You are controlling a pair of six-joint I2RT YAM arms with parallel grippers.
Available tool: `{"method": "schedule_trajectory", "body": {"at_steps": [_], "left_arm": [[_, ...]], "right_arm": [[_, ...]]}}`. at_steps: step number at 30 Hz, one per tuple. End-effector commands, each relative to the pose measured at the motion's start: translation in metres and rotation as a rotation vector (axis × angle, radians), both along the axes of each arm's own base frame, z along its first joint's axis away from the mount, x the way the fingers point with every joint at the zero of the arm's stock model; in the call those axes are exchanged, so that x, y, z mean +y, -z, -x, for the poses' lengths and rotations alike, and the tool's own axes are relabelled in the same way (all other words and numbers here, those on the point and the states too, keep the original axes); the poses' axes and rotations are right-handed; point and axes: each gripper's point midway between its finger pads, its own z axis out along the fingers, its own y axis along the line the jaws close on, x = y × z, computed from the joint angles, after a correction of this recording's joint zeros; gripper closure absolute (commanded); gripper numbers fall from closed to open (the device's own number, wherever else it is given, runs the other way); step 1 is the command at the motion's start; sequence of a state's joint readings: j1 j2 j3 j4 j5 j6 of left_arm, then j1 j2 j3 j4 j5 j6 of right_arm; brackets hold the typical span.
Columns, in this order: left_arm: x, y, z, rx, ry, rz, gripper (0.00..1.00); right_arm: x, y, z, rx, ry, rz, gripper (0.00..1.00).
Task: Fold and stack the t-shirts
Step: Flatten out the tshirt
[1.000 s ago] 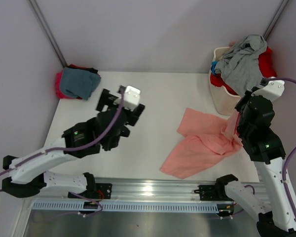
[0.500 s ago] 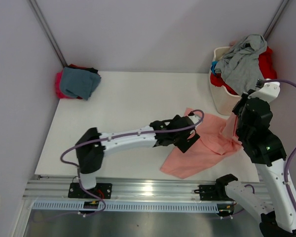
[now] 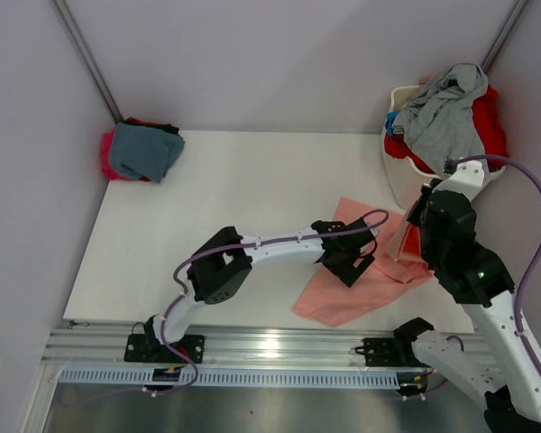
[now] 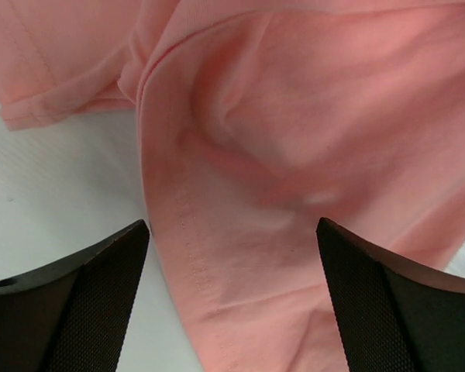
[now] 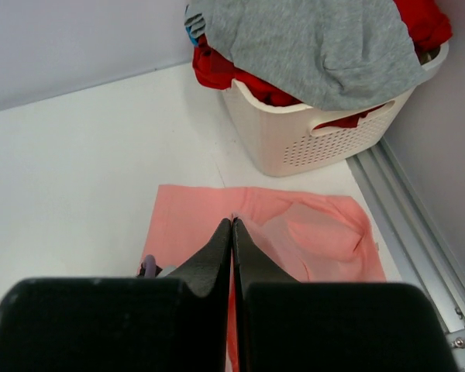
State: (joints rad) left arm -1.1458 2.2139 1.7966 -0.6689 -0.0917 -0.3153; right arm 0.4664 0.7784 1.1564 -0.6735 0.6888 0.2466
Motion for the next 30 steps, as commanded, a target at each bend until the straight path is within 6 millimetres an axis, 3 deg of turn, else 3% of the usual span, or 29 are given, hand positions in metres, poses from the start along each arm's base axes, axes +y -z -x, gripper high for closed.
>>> {"method": "schedule_trajectory", "body": {"at_steps": [1,8,11,13,15,16,18,19,20,23,25,26,28,30], "left_arm": [[0.001,0.009,0.005,0.050,-0.034,-0.025,0.09],[0.003,0.022,0.011,0.083,-0.017,-0.043,0.30],[0.007,0.028,0.015,0.104,-0.007,-0.060,0.68],[0.011,0.029,0.018,0.113,-0.004,-0.072,0.99],[0.019,0.030,0.019,0.108,-0.013,-0.088,0.99],[0.036,0.026,0.019,0.083,-0.028,-0.105,0.99],[0.042,0.021,0.014,0.053,-0.053,-0.111,0.99],[0.061,0.028,0.015,0.056,-0.069,-0.149,0.99],[0.065,0.012,0.011,0.032,-0.083,-0.125,0.99],[0.110,0.006,-0.004,-0.039,-0.178,-0.202,0.99],[0.152,-0.012,-0.019,-0.087,-0.302,-0.251,0.99],[0.179,-0.014,-0.016,-0.080,-0.362,-0.285,0.99],[0.213,-0.023,-0.030,-0.108,-0.469,-0.309,0.99],[0.247,-0.021,-0.025,-0.100,-0.541,-0.336,0.99]], "right_arm": [[0.003,-0.003,0.004,-0.015,-0.009,-0.023,1.00],[0.004,-0.004,0.005,-0.019,-0.014,-0.017,1.00],[0.004,-0.003,0.006,-0.017,-0.014,-0.016,1.00],[0.004,-0.004,0.006,-0.020,-0.014,-0.017,1.00],[0.005,-0.004,0.006,-0.022,-0.019,-0.018,1.00],[0.005,-0.004,0.005,-0.024,-0.016,-0.016,1.00],[0.006,-0.004,0.004,-0.023,-0.021,-0.017,1.00],[0.006,-0.003,0.004,-0.022,-0.021,-0.015,1.00],[0.006,-0.003,0.004,-0.022,-0.020,-0.014,1.00],[0.007,-0.002,0.004,-0.020,-0.024,-0.008,1.00],[0.007,0.002,0.003,-0.013,-0.023,-0.001,1.00],[0.007,0.001,0.003,-0.019,-0.025,-0.004,1.00],[0.008,0.006,0.002,-0.011,-0.027,0.002,1.00],[0.009,0.008,0.002,-0.010,-0.032,0.004,1.00]]}}
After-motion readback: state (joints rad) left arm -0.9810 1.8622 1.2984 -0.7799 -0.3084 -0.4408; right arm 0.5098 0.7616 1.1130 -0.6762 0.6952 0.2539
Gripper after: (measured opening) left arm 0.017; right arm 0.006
